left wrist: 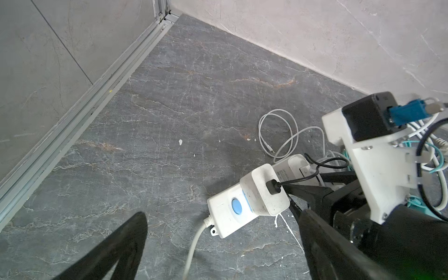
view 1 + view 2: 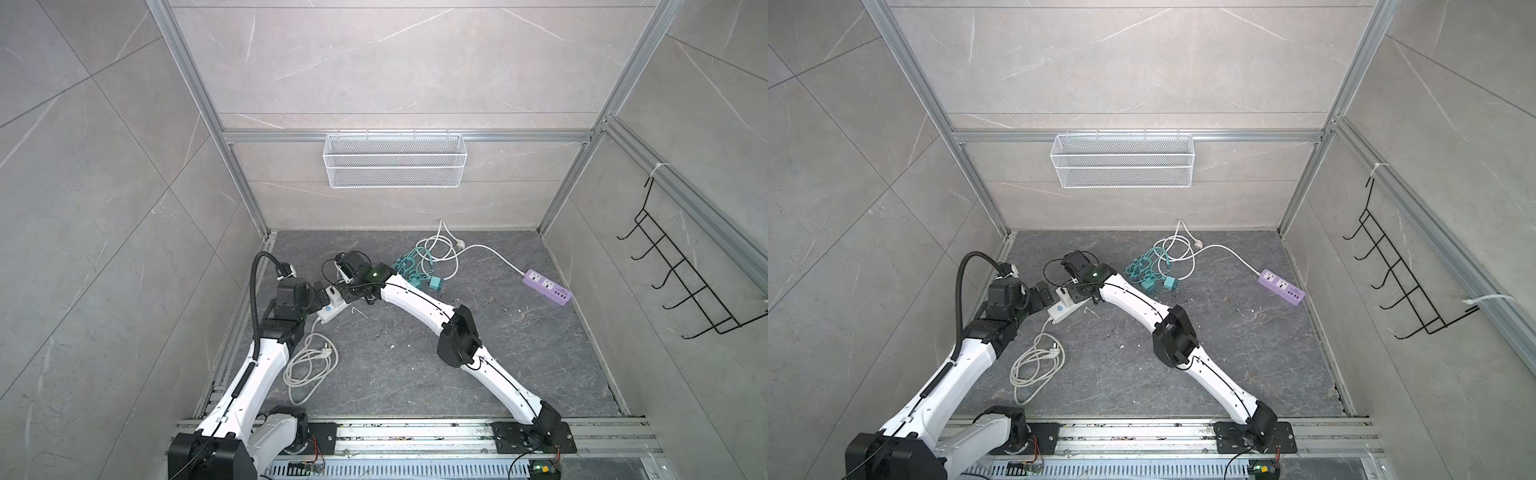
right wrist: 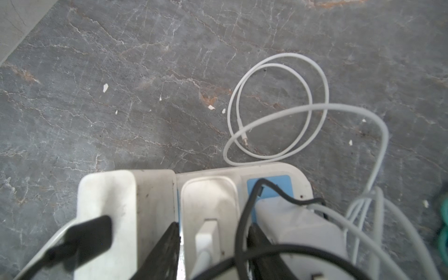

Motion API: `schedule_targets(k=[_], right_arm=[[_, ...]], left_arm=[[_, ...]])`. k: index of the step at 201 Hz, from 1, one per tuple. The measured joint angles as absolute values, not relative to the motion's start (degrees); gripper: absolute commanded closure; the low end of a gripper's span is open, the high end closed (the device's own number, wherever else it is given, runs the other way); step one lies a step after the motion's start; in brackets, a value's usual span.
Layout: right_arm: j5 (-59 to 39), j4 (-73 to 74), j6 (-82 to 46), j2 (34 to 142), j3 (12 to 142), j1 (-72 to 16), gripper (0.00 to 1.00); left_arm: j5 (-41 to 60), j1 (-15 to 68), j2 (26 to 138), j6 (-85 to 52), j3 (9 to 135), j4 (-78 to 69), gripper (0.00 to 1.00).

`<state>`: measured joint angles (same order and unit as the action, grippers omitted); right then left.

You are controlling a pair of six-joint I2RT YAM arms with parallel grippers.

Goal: Insert the plug
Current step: 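Press the charger down into the socket with the right gripper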

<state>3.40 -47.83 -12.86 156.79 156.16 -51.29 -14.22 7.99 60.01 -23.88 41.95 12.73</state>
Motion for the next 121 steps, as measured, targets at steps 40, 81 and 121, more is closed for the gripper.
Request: schedule_targets(k=[40,81,121], right_arm=[[3.4,-49.6,-13.7,156.7,156.0,-51.4,0.51],[3.4,-51.0,-15.0,154.9,152.5,-51.5,0.51],[3.8,-51.7,-15.8,151.5,148.2,-51.5,0.50]], left_arm=[[-13.3,7.9,62.1,-23.9,42.0,12.3,0.00],[-12.9,7.8,62.5,-24.1,42.0,11.3,0.00],[-11.9,7.8,63.4,-24.3,42.0,10.7,0.00]])
